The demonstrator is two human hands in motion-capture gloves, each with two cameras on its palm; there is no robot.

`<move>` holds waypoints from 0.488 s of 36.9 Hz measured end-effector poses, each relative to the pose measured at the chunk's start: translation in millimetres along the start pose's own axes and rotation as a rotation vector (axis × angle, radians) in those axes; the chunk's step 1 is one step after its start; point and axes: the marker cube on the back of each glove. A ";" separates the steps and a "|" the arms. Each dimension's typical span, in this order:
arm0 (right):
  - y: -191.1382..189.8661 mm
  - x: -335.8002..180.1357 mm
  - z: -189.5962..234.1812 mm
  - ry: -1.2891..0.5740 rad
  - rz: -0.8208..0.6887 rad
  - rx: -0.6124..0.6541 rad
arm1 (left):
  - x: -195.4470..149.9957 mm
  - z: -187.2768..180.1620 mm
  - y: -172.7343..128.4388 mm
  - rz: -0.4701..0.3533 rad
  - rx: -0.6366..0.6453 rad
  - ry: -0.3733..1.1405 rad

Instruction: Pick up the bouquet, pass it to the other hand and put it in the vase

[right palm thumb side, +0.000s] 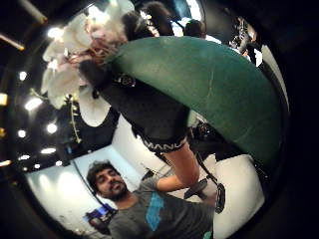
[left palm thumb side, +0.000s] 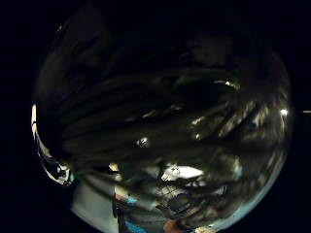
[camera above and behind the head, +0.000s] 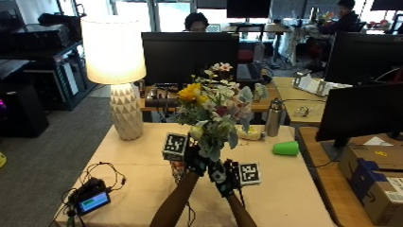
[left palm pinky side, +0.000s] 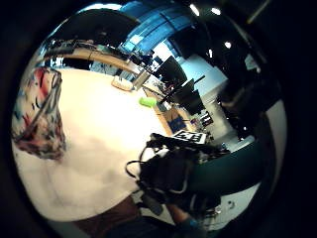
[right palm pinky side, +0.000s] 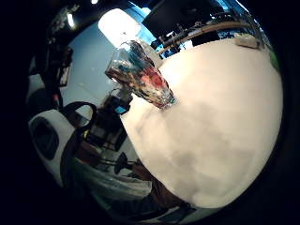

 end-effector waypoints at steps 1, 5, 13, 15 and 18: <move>-0.1 4.7 1.9 0.017 0.003 -0.002 | -0.7 0.3 -0.3 -0.010 -0.006 0.016; -5.2 17.9 9.3 0.023 -0.081 -0.015 | -6.2 1.7 -1.5 -0.048 -0.016 0.024; -4.2 7.4 21.7 -0.125 0.012 -0.035 | -16.7 -1.1 -13.0 0.098 -0.025 -0.066; -4.3 4.5 22.1 -0.146 0.027 -0.042 | -14.0 0.8 -11.3 0.015 -0.031 -0.050; -4.1 -1.7 20.0 -0.164 0.022 -0.049 | -4.1 2.6 -12.8 -0.009 -0.043 -0.050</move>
